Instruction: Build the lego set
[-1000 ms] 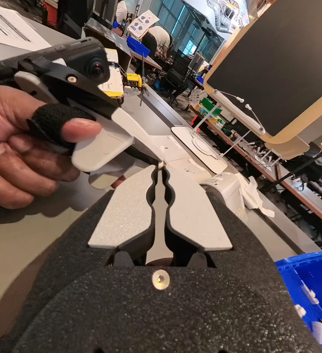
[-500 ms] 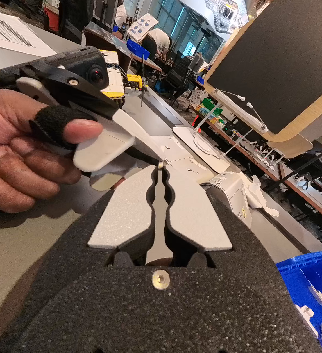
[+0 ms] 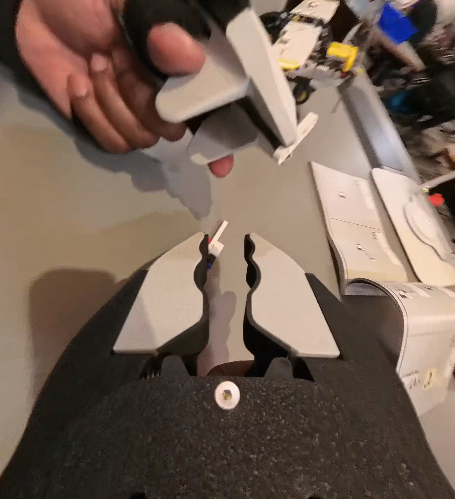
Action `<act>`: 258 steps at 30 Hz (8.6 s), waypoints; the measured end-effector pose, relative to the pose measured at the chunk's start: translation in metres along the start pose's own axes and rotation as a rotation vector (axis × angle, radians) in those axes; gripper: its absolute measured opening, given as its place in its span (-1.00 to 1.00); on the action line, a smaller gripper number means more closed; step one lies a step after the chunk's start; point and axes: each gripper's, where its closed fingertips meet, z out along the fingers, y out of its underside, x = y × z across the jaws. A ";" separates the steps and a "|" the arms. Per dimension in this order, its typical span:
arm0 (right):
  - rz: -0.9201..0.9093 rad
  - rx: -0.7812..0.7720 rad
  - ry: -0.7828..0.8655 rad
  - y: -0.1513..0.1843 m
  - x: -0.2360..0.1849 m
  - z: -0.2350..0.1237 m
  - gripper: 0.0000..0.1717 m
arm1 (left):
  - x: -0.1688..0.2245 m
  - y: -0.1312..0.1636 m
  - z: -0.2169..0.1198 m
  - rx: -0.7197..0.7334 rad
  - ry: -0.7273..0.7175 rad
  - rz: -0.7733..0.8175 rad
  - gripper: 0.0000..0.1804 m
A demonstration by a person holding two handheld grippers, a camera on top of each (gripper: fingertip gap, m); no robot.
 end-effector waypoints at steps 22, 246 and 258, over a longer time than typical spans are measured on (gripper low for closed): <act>-0.149 -0.285 -0.573 0.026 -0.021 0.026 -0.57 | -0.005 0.003 -0.025 -0.120 0.041 0.002 -0.92; 0.577 0.162 0.062 -0.003 0.030 0.007 -0.91 | 0.042 -0.058 -0.006 0.352 -0.004 0.603 -0.57; 0.626 0.129 0.176 0.007 0.043 0.002 -0.91 | -0.050 -0.034 0.012 0.109 -0.450 0.363 -0.43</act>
